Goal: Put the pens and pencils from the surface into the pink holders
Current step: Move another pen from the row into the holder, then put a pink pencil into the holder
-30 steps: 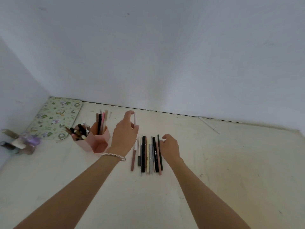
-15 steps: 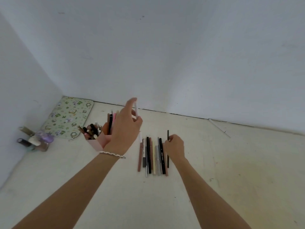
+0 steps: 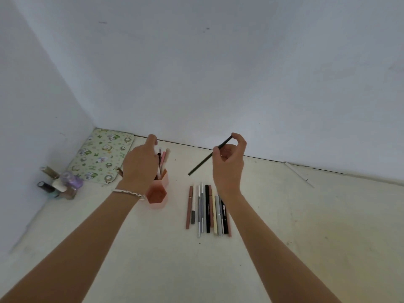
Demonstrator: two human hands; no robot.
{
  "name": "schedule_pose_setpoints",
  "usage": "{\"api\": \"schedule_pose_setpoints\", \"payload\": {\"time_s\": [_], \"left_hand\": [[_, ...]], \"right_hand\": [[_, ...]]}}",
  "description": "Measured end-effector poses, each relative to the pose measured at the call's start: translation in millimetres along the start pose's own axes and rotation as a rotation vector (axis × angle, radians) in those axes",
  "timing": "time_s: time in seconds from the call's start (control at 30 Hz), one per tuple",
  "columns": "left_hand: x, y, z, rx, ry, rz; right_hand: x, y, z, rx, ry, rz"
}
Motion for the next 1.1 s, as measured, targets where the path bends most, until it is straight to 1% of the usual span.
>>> {"api": "schedule_pose_setpoints", "payload": {"time_s": [0.07, 0.13, 0.2, 0.27, 0.33, 0.4, 0.47, 0.5, 0.57, 0.7, 0.77, 0.83, 0.97, 1.1], "left_hand": [[1.2, -6.5, -2.6, 0.015, -0.002, -0.023], [2.5, -12.2, -12.2, -0.048, 0.062, -0.045], [1.4, -14.6, -24.6, -0.144, 0.145, -0.051], [-0.8, -15.1, -35.5, -0.212, 0.198, -0.049], [-5.0, -11.3, -43.1, -0.252, 0.208, -0.050], [-11.3, -4.0, -45.9, -0.268, 0.210, -0.050], [-19.7, 5.9, -41.8, -0.286, 0.217, -0.036], [-24.2, 11.6, -35.8, -0.307, 0.212, -0.025], [-34.6, 25.1, -13.1, -0.328, 0.131, -0.009], [-61.0, 43.0, 67.2, -0.156, -0.296, -0.060], [-71.5, 41.3, 100.9, -0.076, -0.413, -0.097], [-78.7, 38.8, 120.2, -0.040, -0.448, -0.136], [-83.3, 43.0, 138.0, -0.142, -0.421, -0.200], [-79.3, 43.4, 139.9, -0.298, -0.449, -0.349]], "right_hand": [[-11.0, -2.2, 18.3, 0.043, -0.029, -0.057], [-22.3, -3.1, 39.2, 0.062, -0.075, -0.102], [-32.4, -2.0, 59.5, 0.026, -0.135, -0.138], [-40.9, 3.5, 77.8, -0.070, -0.215, -0.176], [-47.2, 12.5, 90.4, -0.203, -0.314, -0.230], [-52.9, 18.0, 94.9, -0.350, -0.393, -0.349], [-56.9, 20.5, 87.6, -0.399, -0.368, -0.495], [-56.4, 21.0, 79.5, -0.386, -0.321, -0.512], [-48.4, 24.3, 55.3, -0.340, -0.206, -0.433], [-20.3, 48.8, -9.9, -0.346, -0.054, -0.117], [-13.0, 57.2, -41.9, -0.389, 0.006, -0.058], [-11.3, 62.6, -70.4, -0.430, 0.046, -0.050], [-13.7, 72.7, -112.5, -0.495, 0.076, -0.012], [-19.9, 85.2, -117.3, -0.513, 0.004, 0.064]]}}
Point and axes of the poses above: each hand's wrist, its own x-axis towards the middle knuckle, its own z-axis out of the palm, y = z × x, the point moved 4 cm from there along x, towards the middle knuckle, and after that the axes turned 2 degrees about x, right-handed, at the moved point
